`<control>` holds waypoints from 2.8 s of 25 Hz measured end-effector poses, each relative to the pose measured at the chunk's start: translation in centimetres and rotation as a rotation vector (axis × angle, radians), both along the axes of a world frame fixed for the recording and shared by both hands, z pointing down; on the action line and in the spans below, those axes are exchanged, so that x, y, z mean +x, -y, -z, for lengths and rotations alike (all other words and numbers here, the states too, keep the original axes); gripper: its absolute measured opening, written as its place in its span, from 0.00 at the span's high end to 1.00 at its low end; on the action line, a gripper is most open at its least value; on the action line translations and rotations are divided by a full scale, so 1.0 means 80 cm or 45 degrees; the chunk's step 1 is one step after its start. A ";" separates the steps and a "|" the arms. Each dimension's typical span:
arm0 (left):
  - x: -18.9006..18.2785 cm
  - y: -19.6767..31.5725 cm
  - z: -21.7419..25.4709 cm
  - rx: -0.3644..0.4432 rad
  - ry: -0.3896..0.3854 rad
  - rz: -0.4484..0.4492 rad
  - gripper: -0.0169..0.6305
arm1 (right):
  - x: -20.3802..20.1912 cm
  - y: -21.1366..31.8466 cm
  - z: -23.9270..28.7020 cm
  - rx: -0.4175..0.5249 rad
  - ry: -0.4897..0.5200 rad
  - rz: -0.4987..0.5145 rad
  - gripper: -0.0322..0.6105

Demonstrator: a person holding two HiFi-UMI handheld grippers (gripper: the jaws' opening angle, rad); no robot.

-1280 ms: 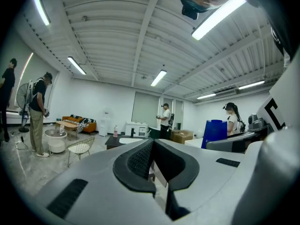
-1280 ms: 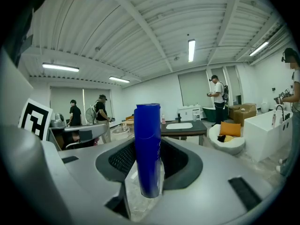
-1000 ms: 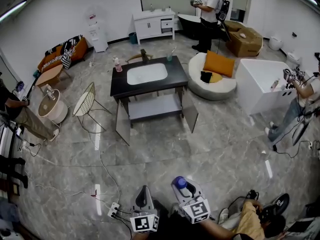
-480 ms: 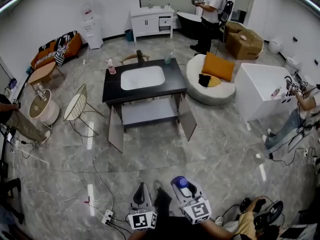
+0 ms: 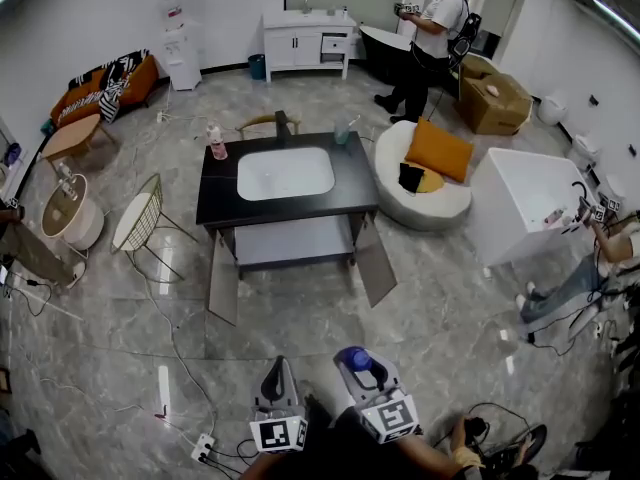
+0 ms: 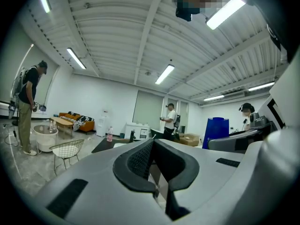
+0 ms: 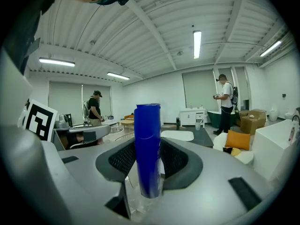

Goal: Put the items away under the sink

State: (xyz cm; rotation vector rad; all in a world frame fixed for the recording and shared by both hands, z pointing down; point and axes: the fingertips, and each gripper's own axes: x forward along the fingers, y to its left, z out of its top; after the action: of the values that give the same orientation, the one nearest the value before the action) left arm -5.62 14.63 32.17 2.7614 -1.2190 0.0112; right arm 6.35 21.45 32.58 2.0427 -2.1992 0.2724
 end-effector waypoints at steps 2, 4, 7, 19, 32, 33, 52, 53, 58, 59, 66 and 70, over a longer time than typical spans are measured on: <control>0.009 0.026 0.000 -0.010 -0.001 0.019 0.95 | 0.010 0.028 0.005 0.010 0.012 0.004 0.71; 0.016 0.044 -0.001 -0.020 -0.008 0.046 0.95 | 0.020 0.051 0.004 0.013 -0.010 0.033 0.71; 0.027 0.070 -0.005 -0.026 -0.015 0.100 0.95 | 0.036 0.085 -0.005 0.000 -0.030 0.086 0.71; 0.110 0.159 0.004 -0.045 -0.002 0.408 0.95 | 0.110 0.227 -0.007 -0.012 -0.030 0.450 0.71; 0.112 0.280 -0.051 -0.058 -0.036 0.532 0.95 | 0.112 0.398 -0.108 -0.066 -0.057 0.558 0.71; 0.109 0.293 -0.066 -0.069 -0.041 0.526 0.95 | 0.107 0.410 -0.122 -0.065 -0.062 0.559 0.71; 0.050 0.461 -0.372 -0.100 -0.138 0.558 0.95 | 0.028 0.623 -0.477 -0.057 -0.094 0.630 0.71; 0.048 0.466 -0.389 -0.099 -0.140 0.562 0.95 | 0.025 0.631 -0.494 -0.050 -0.093 0.632 0.71; 0.050 0.482 -0.470 -0.088 -0.150 0.562 0.95 | 0.019 0.659 -0.578 -0.035 -0.081 0.633 0.71; 0.051 0.485 -0.486 -0.094 -0.150 0.559 0.95 | 0.018 0.665 -0.592 -0.034 -0.064 0.625 0.71; 0.054 0.509 -0.569 -0.060 -0.168 0.548 0.95 | 0.014 0.708 -0.687 0.020 -0.098 0.631 0.71; 0.057 0.515 -0.597 -0.045 -0.171 0.537 0.95 | 0.012 0.727 -0.724 0.010 -0.091 0.617 0.71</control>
State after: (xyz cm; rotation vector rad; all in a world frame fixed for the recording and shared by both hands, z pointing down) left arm -1.06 -26.54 79.93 2.3765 -1.7111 -0.1861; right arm 7.34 -36.72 90.48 1.4280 -2.5520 0.1339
